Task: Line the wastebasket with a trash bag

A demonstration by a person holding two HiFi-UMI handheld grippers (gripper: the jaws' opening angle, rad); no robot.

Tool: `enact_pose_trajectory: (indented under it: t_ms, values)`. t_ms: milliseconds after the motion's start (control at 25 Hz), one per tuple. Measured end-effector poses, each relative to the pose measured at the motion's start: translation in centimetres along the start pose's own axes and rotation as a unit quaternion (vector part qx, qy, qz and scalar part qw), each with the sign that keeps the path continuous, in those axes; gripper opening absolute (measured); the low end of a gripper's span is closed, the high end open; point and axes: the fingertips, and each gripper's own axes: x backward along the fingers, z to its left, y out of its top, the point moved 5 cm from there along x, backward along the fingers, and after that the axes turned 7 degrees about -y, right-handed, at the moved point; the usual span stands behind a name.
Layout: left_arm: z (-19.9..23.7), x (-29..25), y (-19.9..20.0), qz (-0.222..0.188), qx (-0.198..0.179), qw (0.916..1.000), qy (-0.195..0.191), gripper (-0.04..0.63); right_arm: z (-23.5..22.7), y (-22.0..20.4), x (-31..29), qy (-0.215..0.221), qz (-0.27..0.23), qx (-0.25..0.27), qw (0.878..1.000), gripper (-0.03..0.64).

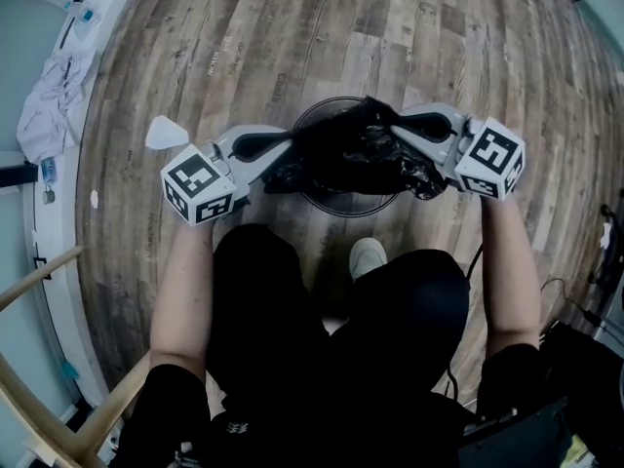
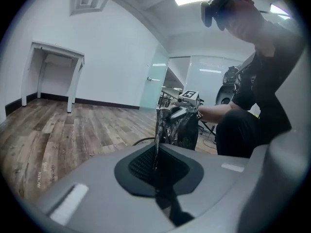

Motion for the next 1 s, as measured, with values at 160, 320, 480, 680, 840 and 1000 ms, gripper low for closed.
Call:
enact_pose_trajectory:
  t_ms: [160, 320, 480, 680, 840, 1000]
  values:
    - [1.7, 0.0, -1.0, -0.004, 0.013, 0.9997, 0.023, 0.008, -2.0, -1.5, -1.9, -0.031, 0.008, -0.022, 0.999, 0.02]
    - [4.1, -0.7, -2.2, 0.011, 0.024, 0.998, 0.058, 0.008, -4.4, -3.9, -3.9, -0.058, 0.025, -0.036, 0.997, 0.021]
    - [6.2, -1.8, -4.3, 0.035, 0.045, 0.9961, 0.068, 0.008, -5.8, -6.0, -5.2, -0.084, 0.077, -0.002, 0.993, 0.02]
    - [8.0, -2.2, -7.1, 0.053, 0.079, 0.9931, 0.069, 0.008, -8.0, -7.7, -6.0, -0.11, 0.091, -0.031, 0.989, 0.021]
    - [8.4, -1.9, -9.3, 0.071, 0.099, 0.991, 0.056, 0.008, -8.7, -9.7, -6.6, -0.11, 0.112, -0.051, 0.986, 0.021]
    - [7.5, -2.0, -11.3, 0.08, 0.118, 0.9891, 0.037, 0.008, -8.0, -12.3, -6.5, -0.094, 0.121, -0.074, 0.985, 0.021]
